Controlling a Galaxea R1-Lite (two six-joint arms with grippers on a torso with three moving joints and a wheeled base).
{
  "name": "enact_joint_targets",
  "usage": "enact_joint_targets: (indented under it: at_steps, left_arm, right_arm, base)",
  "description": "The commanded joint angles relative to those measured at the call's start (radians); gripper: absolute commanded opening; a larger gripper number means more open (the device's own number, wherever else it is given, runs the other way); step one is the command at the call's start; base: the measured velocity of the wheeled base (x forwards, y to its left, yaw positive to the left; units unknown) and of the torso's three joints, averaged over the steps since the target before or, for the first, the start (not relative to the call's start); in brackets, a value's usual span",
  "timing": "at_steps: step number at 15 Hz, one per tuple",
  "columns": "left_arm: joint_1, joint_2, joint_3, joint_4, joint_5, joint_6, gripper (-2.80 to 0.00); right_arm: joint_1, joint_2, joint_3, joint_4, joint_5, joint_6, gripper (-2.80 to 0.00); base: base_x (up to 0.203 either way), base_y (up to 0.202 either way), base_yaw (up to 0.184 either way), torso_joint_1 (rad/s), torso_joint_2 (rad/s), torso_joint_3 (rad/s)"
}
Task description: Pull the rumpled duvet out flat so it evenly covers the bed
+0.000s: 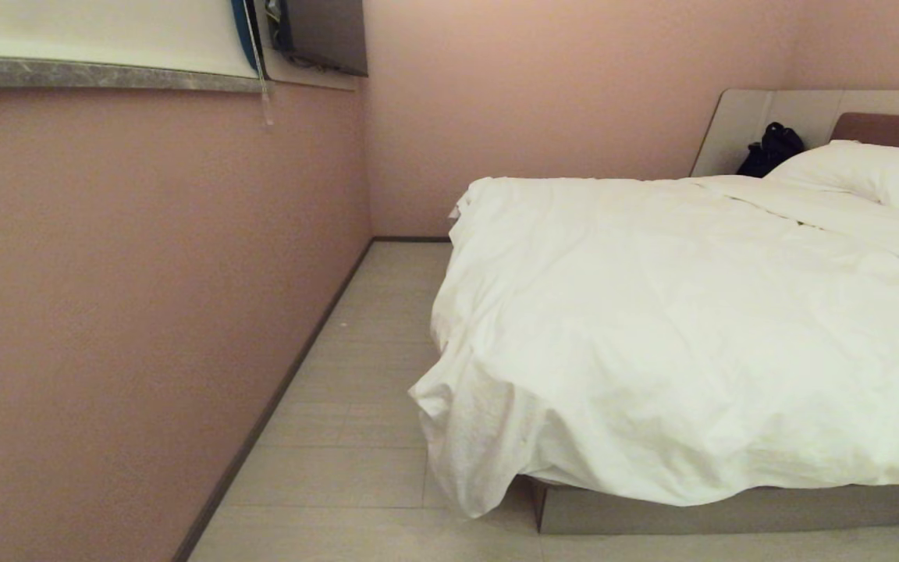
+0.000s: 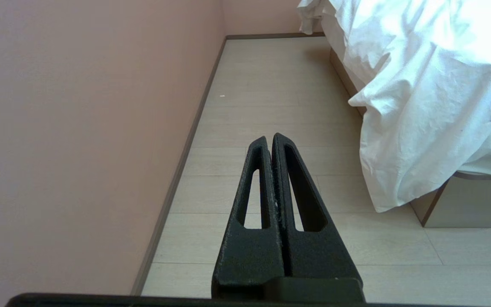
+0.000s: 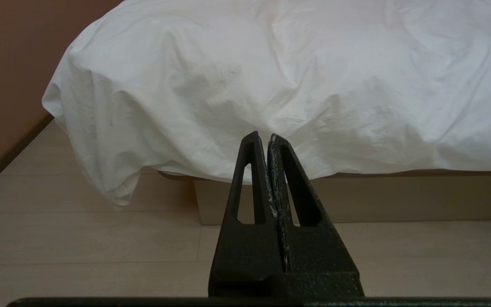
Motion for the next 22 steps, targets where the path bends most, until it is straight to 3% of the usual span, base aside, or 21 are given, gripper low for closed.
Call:
enact_joint_targets:
  at_steps: [1, 7, 19, 22]
  left_arm:
    - [0.0, 0.0, 0.0, -0.001, 0.0, 0.002, -2.8]
    - [0.0, 0.0, 0.0, -0.001, 0.0, -0.001, -2.8]
    - [0.0, 0.0, 0.0, -0.001, 0.0, 0.002, -2.8]
    - [0.0, 0.0, 0.0, -0.001, 0.0, 0.0, -2.8]
  right_arm:
    - [0.0, 0.001, 0.0, 0.0, 0.0, 0.0, -2.8]
    - [0.0, 0.001, 0.0, 0.0, 0.0, 0.0, -2.8]
    - [0.0, 0.001, 0.0, 0.0, 0.0, 0.0, -2.8]
    - [0.0, 0.001, 0.0, -0.002, 0.0, 0.0, -2.8]
  base:
    - [0.0, 0.0, 0.0, 0.0, 0.0, 0.0]
    - [0.0, 0.009, 0.001, 0.0, 0.0, 0.001]
    - [0.0, 0.184, 0.001, 0.004, 0.0, 0.001]
    - [0.0, 0.028, 0.0, 0.001, 0.0, 0.002]
